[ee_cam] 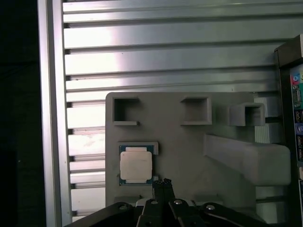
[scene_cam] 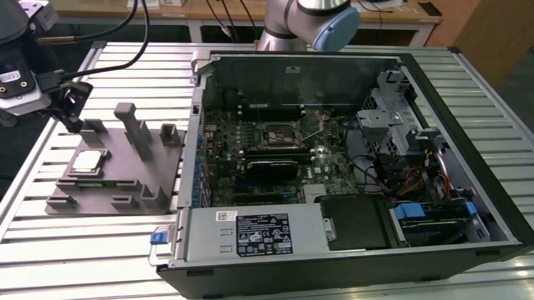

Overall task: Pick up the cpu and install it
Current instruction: 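Pick up the cpu and move it towards the insertion slot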

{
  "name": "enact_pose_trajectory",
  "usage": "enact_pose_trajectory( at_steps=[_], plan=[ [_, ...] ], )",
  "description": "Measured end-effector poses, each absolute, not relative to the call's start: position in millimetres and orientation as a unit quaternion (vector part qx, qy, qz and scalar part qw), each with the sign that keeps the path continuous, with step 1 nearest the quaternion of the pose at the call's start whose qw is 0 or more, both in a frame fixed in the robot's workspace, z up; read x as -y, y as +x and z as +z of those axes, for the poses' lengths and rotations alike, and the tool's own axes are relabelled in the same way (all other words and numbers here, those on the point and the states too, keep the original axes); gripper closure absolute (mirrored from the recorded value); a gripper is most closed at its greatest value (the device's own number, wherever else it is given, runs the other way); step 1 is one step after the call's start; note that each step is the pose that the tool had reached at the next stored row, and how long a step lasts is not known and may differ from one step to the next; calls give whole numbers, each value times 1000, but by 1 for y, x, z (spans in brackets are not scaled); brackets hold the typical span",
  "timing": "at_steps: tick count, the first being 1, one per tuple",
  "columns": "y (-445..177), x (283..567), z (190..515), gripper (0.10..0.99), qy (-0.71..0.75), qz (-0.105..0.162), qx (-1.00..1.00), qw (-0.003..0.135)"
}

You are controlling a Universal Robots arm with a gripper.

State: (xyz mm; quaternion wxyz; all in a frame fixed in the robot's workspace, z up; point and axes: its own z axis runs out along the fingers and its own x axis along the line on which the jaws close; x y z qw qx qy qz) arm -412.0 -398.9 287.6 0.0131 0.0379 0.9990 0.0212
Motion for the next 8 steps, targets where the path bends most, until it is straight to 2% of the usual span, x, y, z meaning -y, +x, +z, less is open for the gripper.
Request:
enact_pose_trajectory(
  at_steps=[8],
  plan=[
    [-417, 399, 281, 980, 38, 21, -999, 13]
  ],
)
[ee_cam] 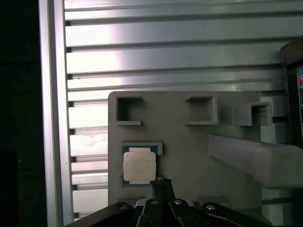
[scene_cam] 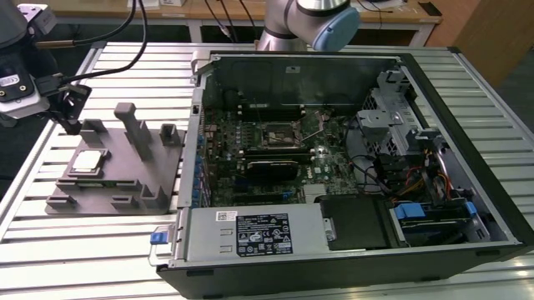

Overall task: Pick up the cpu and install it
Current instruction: 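Pick up the cpu and move it towards the insertion slot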

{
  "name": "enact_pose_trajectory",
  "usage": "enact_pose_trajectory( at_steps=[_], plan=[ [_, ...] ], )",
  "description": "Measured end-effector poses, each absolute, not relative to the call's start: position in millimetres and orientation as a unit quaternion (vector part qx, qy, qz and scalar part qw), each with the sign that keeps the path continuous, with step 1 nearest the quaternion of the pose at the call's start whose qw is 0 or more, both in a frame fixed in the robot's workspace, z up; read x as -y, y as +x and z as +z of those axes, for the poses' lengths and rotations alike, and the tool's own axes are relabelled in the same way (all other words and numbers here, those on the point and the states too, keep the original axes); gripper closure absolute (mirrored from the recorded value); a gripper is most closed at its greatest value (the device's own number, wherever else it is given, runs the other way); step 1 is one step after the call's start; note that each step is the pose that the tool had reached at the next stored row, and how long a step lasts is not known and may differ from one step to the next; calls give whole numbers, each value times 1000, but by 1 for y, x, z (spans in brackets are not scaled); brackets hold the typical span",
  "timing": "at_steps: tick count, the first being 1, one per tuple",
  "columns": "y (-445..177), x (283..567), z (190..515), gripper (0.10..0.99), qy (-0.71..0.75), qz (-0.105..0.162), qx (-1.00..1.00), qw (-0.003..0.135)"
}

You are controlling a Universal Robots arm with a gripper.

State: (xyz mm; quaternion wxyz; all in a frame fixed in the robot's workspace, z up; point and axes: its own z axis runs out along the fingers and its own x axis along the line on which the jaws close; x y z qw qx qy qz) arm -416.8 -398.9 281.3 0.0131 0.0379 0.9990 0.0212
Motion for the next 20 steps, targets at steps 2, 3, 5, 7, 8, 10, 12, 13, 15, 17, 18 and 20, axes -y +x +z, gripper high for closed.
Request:
enact_pose_trajectory(
  at_steps=[2, 3, 5, 7, 8, 10, 12, 13, 15, 17, 18, 20],
  plan=[
    [-418, 399, 280, 980, 38, 21, -999, 13],
    [-418, 399, 279, 980, 38, 21, -999, 13],
    [-419, 399, 277, 980, 38, 21, -999, 13],
    [-420, 399, 276, 980, 38, 21, -999, 13],
    [-421, 399, 275, 980, 38, 21, -999, 13],
    [-422, 399, 273, 980, 38, 21, -999, 13],
    [-423, 399, 272, 980, 38, 21, -999, 13],
    [-423, 399, 271, 980, 38, 21, -999, 13],
    [-424, 399, 269, 980, 38, 21, -999, 13],
    [-425, 399, 266, 980, 38, 21, -999, 13],
    [-425, 399, 265, 980, 38, 21, -999, 13],
    [-427, 399, 262, 980, 38, 21, -999, 13]
  ],
)
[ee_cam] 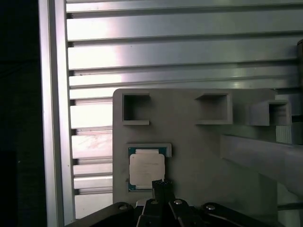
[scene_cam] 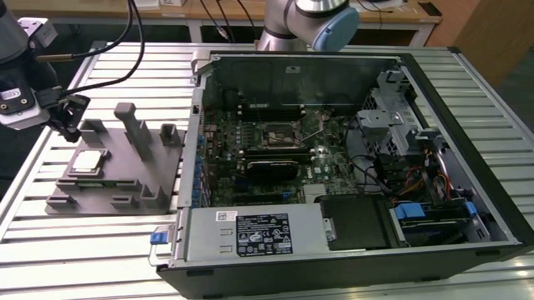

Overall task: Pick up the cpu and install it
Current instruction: 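Pick up the cpu and move it towards the insertion slot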

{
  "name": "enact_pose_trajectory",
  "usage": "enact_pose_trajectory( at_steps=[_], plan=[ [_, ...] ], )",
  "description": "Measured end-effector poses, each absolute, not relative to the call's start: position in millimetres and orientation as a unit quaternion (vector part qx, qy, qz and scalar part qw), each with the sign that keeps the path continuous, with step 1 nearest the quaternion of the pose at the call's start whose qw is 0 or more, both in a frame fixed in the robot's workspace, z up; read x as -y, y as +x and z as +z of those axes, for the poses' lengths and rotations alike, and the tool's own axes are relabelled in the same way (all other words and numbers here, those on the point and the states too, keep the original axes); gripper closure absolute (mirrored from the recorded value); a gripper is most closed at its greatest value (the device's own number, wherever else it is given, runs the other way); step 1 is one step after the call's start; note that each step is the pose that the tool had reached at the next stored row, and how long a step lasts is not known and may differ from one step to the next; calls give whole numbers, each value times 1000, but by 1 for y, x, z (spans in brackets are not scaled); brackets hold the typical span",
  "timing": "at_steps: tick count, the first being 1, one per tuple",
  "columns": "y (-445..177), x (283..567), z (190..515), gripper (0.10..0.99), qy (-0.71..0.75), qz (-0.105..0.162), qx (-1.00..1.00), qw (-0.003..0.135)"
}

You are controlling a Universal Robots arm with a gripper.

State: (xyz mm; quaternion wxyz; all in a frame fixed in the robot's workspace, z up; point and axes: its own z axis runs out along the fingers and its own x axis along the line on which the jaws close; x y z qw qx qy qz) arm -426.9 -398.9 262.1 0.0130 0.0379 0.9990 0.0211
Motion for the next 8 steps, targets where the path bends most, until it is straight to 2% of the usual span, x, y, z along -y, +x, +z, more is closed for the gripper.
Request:
enact_pose_trajectory(
  at_steps=[8],
  plan=[
    [-429, 399, 248, 980, 38, 21, -999, 11]
  ],
)
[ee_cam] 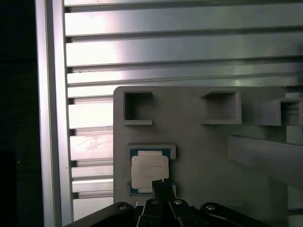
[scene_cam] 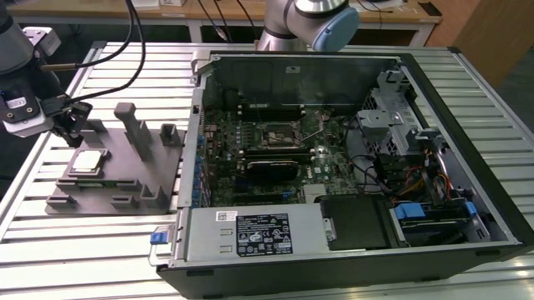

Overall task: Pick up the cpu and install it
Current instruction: 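Pick up the cpu and move it towards the insertion slot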

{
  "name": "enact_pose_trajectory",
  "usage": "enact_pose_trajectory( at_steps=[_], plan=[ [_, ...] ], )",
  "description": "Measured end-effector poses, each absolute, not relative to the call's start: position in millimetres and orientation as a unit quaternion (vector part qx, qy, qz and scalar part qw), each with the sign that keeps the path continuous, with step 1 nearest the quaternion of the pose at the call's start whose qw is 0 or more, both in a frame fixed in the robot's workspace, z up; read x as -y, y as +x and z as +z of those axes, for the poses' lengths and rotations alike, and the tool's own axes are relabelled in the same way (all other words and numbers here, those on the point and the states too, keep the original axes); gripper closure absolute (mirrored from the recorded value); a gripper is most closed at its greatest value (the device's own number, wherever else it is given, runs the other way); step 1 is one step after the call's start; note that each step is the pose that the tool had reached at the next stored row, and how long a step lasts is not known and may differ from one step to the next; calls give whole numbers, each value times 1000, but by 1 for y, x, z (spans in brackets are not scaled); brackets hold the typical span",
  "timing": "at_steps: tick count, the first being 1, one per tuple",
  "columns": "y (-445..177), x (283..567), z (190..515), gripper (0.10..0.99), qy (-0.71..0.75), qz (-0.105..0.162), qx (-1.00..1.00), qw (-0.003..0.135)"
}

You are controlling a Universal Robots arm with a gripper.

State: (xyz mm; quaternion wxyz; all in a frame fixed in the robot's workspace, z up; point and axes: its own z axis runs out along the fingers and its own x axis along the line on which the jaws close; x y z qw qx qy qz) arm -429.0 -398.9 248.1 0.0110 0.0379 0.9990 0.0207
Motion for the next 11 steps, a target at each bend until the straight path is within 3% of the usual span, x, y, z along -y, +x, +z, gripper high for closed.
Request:
enact_pose_trajectory(
  at_steps=[11],
  plan=[
    [-429, 399, 230, 980, 38, 20, -999, 5]
  ],
)
